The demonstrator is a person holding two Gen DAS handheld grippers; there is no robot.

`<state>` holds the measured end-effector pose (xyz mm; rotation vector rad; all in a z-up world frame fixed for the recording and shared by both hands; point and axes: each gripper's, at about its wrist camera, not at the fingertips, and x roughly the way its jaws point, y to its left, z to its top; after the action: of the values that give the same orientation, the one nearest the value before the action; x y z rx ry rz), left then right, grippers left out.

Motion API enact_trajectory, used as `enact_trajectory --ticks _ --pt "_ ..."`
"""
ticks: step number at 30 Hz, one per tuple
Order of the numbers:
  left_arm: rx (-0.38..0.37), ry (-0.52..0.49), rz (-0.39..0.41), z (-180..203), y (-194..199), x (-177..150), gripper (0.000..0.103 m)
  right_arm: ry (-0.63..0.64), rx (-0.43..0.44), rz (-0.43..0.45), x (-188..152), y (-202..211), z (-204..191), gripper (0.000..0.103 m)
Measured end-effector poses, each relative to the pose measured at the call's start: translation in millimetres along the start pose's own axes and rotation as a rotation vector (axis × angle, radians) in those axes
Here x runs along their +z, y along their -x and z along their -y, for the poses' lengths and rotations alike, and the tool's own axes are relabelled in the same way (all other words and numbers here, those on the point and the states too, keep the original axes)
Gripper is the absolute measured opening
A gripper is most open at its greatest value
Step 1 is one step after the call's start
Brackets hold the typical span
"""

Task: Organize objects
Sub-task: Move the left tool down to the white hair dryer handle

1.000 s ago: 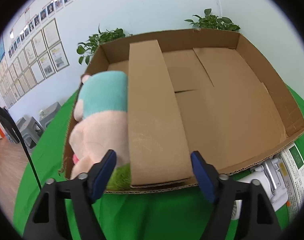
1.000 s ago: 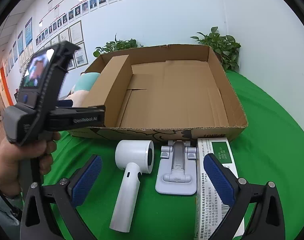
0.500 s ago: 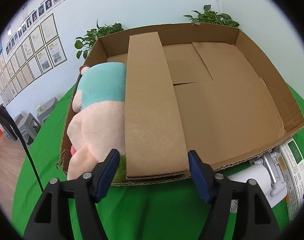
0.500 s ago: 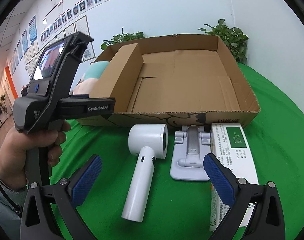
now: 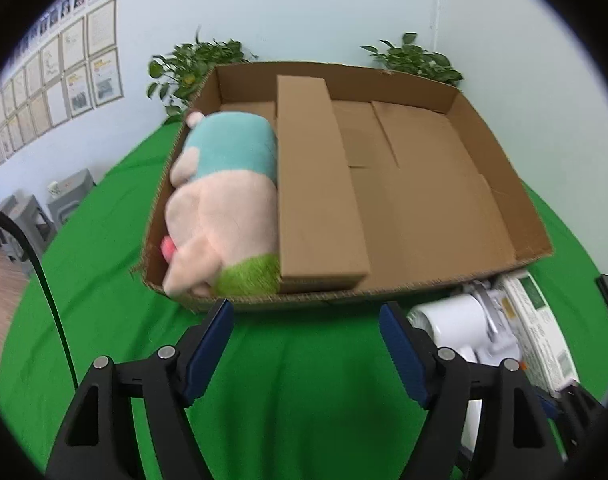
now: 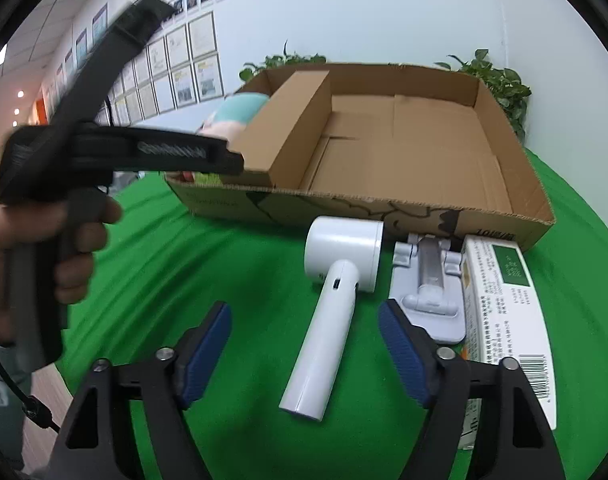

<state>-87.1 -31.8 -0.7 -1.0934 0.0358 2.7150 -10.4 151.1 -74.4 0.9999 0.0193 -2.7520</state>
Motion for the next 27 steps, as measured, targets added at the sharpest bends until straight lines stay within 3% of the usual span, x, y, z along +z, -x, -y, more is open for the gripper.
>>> enact_trajectory --ticks 6,8,13,21,24,26,27 --pt "-0.099 -0.028 -0.057 10.3 -9.2 -19.8 0.075 0.007 -0.025 -0.05 -4.5 -11.6 -5.8 0.057" --pt "-0.129 -0.005 -0.08 11.0 -14.8 -25.2 0.075 0.013 -0.042 -0.068 -4.9 -14.8 -7.0 0.045" --pt "-0.174 0.016 -0.115 13.8 -21.5 -34.5 0.075 0.006 -0.062 -0.09 -9.8 -15.3 -2.1 0.029" --pt "-0.348 0.057 -0.243 23.5 -30.2 -64.6 0.075 -0.024 0.034 -0.123 -22.7 4.7 -9.2 0.027" --pt "-0.413 0.101 -0.29 23.8 -27.6 -75.7 0.076 -0.044 0.031 -0.139 -29.9 13.4 -12.1 0.032" --pt "-0.441 0.113 -0.301 26.1 -25.4 -77.9 0.075 -0.058 0.023 -0.136 -30.9 16.5 -11.3 0.062" --pt "-0.453 0.112 -0.308 27.6 -24.9 -78.6 0.075 -0.07 0.029 -0.12 -30.7 19.3 -9.6 0.069"
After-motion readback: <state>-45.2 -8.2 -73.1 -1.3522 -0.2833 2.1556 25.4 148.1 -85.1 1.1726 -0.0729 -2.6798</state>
